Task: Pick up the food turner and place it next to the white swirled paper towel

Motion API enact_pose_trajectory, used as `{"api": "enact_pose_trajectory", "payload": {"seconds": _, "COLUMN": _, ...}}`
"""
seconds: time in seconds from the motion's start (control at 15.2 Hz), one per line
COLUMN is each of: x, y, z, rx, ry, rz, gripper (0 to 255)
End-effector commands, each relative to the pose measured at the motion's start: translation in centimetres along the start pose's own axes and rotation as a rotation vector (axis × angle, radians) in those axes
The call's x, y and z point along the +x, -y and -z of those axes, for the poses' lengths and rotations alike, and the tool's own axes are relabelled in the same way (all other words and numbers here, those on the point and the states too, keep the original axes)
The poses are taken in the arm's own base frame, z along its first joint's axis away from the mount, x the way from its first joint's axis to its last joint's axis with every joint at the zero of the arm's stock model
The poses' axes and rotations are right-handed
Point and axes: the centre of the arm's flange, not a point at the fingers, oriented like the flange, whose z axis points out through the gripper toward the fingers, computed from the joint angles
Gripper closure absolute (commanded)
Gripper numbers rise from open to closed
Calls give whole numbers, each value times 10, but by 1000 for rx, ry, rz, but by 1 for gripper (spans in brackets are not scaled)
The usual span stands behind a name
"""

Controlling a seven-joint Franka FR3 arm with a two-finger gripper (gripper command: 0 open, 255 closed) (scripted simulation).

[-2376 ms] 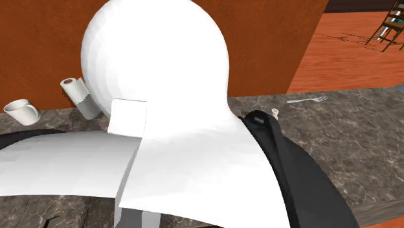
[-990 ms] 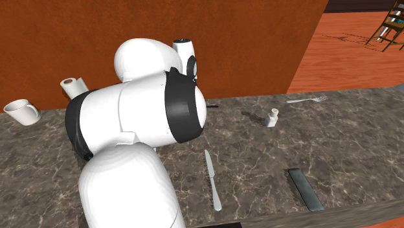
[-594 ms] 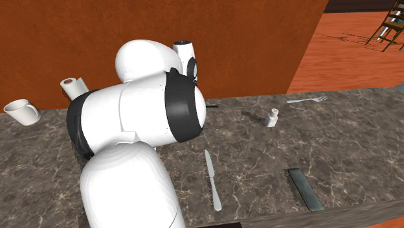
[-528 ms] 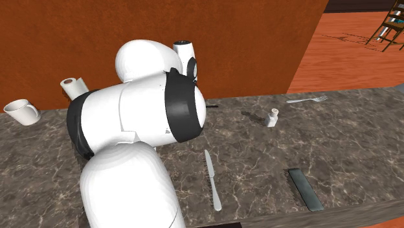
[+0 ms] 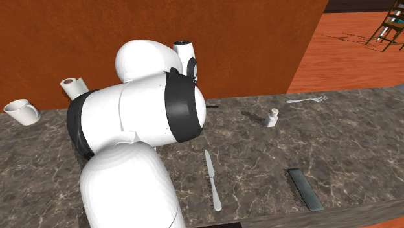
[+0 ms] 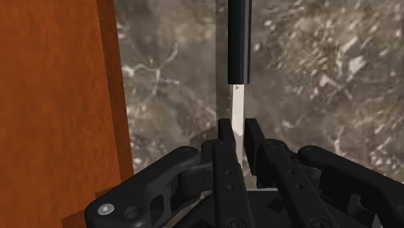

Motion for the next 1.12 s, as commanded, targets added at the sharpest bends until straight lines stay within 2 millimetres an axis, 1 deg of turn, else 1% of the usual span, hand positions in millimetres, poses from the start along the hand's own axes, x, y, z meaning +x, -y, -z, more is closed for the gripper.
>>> {"api": "enact_pose_trajectory", "payload": {"seconds": 0.0, "x": 0, "y": 0, "z": 0, "rx": 0, "ry": 0, "rz": 0, "gripper": 255}}
{"api": "enact_pose_trajectory", "payload": {"seconds": 0.13, "x": 0, "y": 0, "z": 0, "rx": 0, "ry": 0, "rz": 0, "gripper": 255}}
{"api": "enact_pose_trajectory", "payload": {"seconds": 1.06, "x": -5, "y": 0, "z": 74, "rx": 0, "ry": 0, "rz": 0, "gripper": 255}}
